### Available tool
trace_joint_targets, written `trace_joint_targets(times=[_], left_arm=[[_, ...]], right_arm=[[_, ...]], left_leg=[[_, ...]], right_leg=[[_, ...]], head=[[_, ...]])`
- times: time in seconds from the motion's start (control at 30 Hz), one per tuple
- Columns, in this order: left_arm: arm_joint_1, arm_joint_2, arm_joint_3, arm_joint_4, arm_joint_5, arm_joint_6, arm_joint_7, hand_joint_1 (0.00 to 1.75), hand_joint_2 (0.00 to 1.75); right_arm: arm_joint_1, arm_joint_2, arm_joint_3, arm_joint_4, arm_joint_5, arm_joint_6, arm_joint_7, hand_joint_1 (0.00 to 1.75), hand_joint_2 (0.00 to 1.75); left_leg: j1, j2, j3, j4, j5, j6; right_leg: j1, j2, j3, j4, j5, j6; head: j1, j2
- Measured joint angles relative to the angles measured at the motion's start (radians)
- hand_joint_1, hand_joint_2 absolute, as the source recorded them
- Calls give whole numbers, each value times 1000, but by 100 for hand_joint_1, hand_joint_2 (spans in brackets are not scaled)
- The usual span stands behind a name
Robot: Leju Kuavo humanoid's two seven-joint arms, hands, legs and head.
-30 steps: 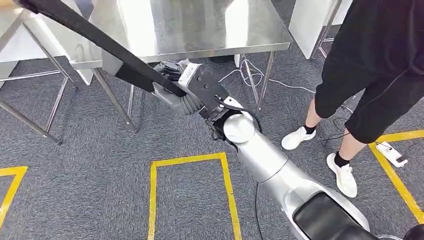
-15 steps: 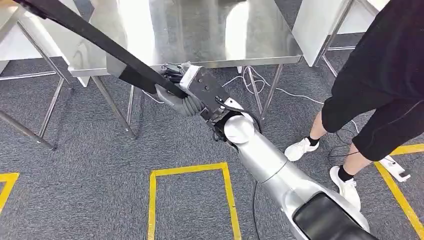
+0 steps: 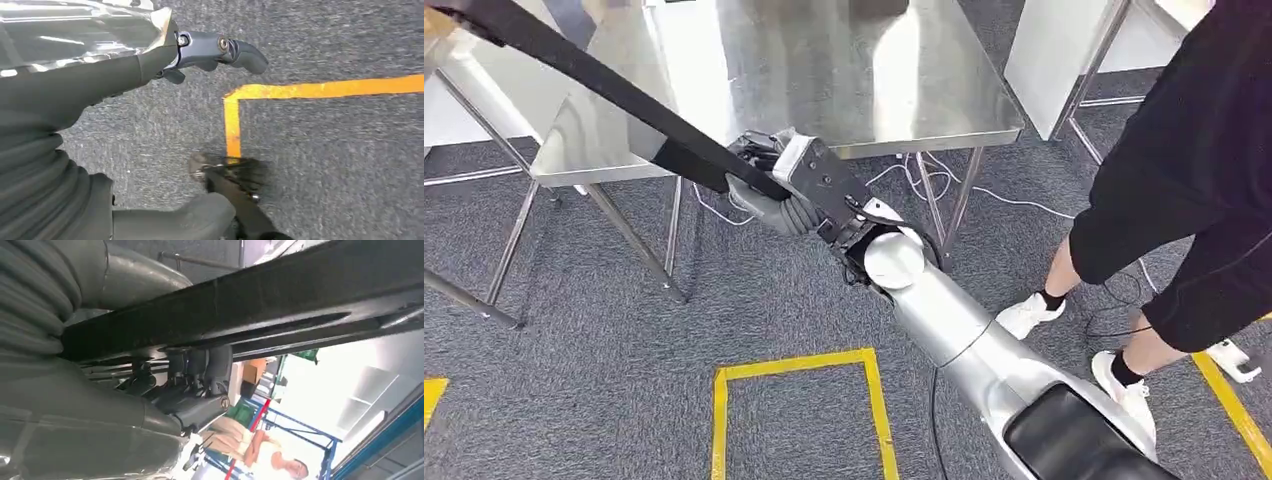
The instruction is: Take the parts from the cabinet and place them on the table.
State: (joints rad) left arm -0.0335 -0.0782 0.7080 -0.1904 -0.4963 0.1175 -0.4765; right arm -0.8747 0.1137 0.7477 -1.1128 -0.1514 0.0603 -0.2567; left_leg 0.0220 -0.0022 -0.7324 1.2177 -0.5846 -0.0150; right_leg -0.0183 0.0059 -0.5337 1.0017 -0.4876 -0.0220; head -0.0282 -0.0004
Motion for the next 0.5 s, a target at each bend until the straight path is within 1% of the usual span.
trace_joint_targets(times=[0.03,0.07,0.1,0.13,0.17,0.2,0.23,0.27,0.3,0.33,0.37,0.4,0.43,0.47,0.5], left_arm=[[0,0,0,0,0,0,0,0,175],[0,1,0,0,0,1,0,0,175],[2,1,0,0,-1,1,0,0,175],[2,2,0,0,-2,1,0,0,175],[1,2,0,0,-5,0,0,0,175],[0,3,0,0,-7,0,0,0,175],[0,3,0,0,-9,0,0,0,175],[0,4,1,0,-11,0,0,0,175],[1,2,0,0,-16,0,0,0,175],[0,2,1,0,-17,0,0,0,175],[-1,2,1,0,-17,-2,1,0,175],[-2,2,1,0,-18,-2,1,0,175],[-1,2,1,0,-19,-3,1,0,175],[-1,2,1,0,-22,-6,1,0,175],[0,2,1,0,-31,-15,4,0,175]], right_arm=[[0,0,0,0,3,2,0,175,175],[0,2,0,0,6,5,0,175,175],[0,3,0,0,7,6,0,175,175],[0,2,0,2,8,8,0,175,175],[-3,2,0,3,8,9,0,175,175],[-4,4,-1,2,10,9,0,175,175],[-2,5,-1,2,11,9,1,175,175],[-5,5,-2,2,11,9,1,175,175],[-5,6,-2,0,12,10,3,175,175],[-7,6,-2,0,12,10,4,175,175],[-8,6,-1,0,13,10,5,175,175],[-4,4,-1,1,14,10,11,175,175],[1,0,0,1,16,10,15,175,175],[7,-5,0,1,20,7,21,175,175],[10,-8,1,1,27,0,29,175,175]], left_leg=[[1,0,10,-60,35,2],[0,0,32,-148,106,8],[-1,0,55,-214,213,15],[-9,-1,47,-202,242,22],[-19,5,57,-216,232,33],[-21,6,70,-224,228,41],[-24,8,76,-238,222,50],[-26,7,91,-246,221,57],[-17,6,111,-259,219,61],[-20,2,120,-263,213,69],[-21,1,126,-263,207,75],[-21,-1,134,-263,199,79],[-21,-3,144,-264,188,79],[-21,-6,157,-264,176,79],[-21,-10,171,-263,165,77]], right_leg=[[0,0,18,-1,-13,2],[0,0,39,-2,-28,5],[0,0,51,-5,-42,8],[0,2,69,-9,-48,15],[-1,3,70,-21,-51,21],[-1,3,72,-32,-52,26],[6,2,81,-24,-39,44],[7,1,84,-17,-35,52],[6,1,54,23,-37,54],[7,1,22,85,-35,55],[8,1,-26,160,-48,43],[7,2,-81,229,-70,36],[7,1,-125,268,-101,25],[7,1,-158,280,-136,21],[6,1,-173,262,-145,29]], head=[[0,0],[0,0],[0,0],[3,0],[2,0],[-2,0],[-1,0],[-1,0],[3,0],[-1,0],[2,0],[3,0],[4,0],[6,0],[6,0]])
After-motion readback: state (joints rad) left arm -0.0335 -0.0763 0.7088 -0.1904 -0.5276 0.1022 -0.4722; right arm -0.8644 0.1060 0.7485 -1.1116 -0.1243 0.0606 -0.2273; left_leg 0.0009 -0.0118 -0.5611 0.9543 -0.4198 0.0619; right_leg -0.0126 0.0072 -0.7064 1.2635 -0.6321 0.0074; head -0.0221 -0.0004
